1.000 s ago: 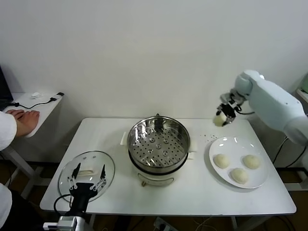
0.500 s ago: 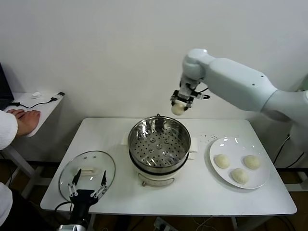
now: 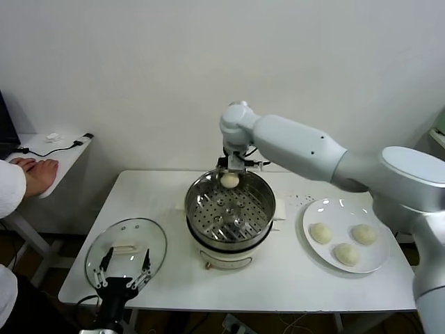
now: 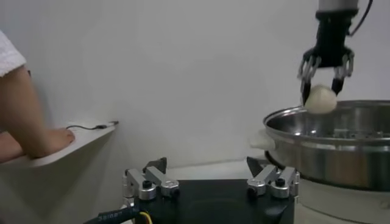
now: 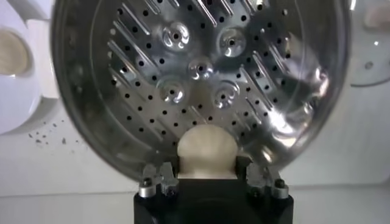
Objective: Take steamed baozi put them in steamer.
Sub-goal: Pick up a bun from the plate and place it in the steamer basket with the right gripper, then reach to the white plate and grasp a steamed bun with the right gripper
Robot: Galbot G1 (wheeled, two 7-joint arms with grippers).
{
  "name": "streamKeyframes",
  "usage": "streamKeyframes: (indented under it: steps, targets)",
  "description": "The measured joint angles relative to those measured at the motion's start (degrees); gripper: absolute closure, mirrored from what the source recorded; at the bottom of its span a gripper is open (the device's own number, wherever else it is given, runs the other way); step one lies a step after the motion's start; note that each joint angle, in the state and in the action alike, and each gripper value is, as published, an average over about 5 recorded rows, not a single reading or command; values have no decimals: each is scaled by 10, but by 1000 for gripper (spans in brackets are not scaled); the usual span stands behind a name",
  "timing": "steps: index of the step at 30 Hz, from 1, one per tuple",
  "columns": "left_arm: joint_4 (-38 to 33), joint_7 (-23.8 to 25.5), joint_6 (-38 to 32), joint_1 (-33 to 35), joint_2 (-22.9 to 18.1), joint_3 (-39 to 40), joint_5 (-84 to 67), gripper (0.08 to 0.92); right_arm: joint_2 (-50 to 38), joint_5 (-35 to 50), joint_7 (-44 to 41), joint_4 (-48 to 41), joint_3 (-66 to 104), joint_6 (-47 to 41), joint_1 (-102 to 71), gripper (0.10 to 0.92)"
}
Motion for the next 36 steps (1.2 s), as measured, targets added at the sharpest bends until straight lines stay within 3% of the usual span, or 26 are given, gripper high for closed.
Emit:
streamKeyframes:
  steps: [9,17,24,30,36]
  targets:
    - [2,0,-1,3,-3,0,-5,177,16,-24,9,-26,1,7,-29,407]
    - [3,0,-3,5,-4,-1,-8,177,16,-25,10,-27,-2,4,-32,224]
    - [5,-1,-5,8,-4,-2,-9,177,1,-7,3,-7,1,-1,-19,203]
    - [5,-2,-5,13,-4,-1,-8,177,-41,51,-2,42,-15,-25,23,203]
    - [3,-1,-5,12,-2,3,-5,177,-122,176,25,99,-77,-104,102,203]
